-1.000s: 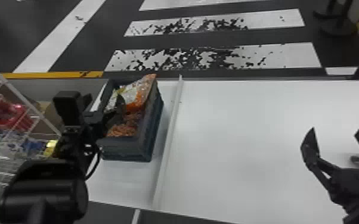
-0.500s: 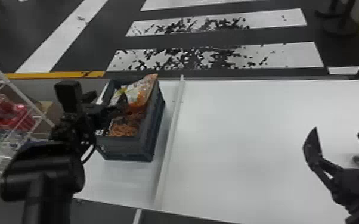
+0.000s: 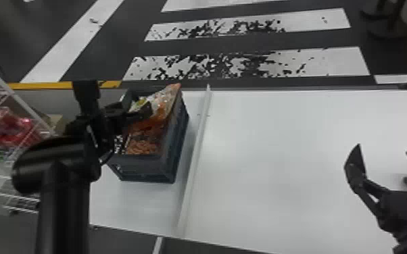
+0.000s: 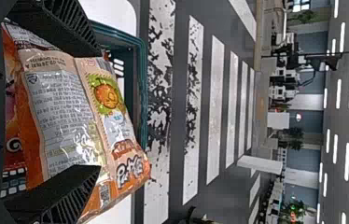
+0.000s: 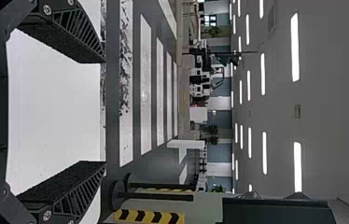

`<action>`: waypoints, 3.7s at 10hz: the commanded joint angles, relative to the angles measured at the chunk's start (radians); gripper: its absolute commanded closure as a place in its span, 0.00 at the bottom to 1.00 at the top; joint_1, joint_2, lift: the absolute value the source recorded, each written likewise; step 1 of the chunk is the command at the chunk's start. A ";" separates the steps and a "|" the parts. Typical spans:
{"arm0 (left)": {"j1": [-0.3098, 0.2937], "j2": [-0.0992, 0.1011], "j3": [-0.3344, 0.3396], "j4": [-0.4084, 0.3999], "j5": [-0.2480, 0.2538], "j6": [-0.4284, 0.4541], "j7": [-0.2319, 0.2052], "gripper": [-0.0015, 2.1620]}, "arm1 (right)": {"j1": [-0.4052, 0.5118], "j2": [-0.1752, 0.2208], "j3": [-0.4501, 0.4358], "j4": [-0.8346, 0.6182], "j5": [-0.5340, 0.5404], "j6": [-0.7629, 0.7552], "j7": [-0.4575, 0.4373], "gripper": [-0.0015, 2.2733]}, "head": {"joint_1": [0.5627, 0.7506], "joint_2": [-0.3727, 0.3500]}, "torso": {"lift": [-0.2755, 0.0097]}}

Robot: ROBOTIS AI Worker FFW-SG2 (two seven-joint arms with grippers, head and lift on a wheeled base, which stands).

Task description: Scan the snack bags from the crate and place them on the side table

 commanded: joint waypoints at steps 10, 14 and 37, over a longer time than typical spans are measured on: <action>-0.232 0.032 -0.005 0.438 -0.085 0.042 -0.124 0.99 | -0.013 -0.009 0.017 0.002 0.000 0.006 0.002 0.05 | 0.70 0.82 | 0.79; -0.077 0.017 0.078 0.174 -0.002 0.060 -0.155 0.99 | -0.014 -0.009 0.022 0.002 0.000 0.009 0.002 0.05 | 0.70 0.86 | 0.79; 0.181 -0.186 -0.424 -0.370 0.136 0.223 -0.058 0.99 | -0.006 -0.007 0.022 -0.021 0.002 0.006 0.000 0.05 | 0.70 0.38 | 0.79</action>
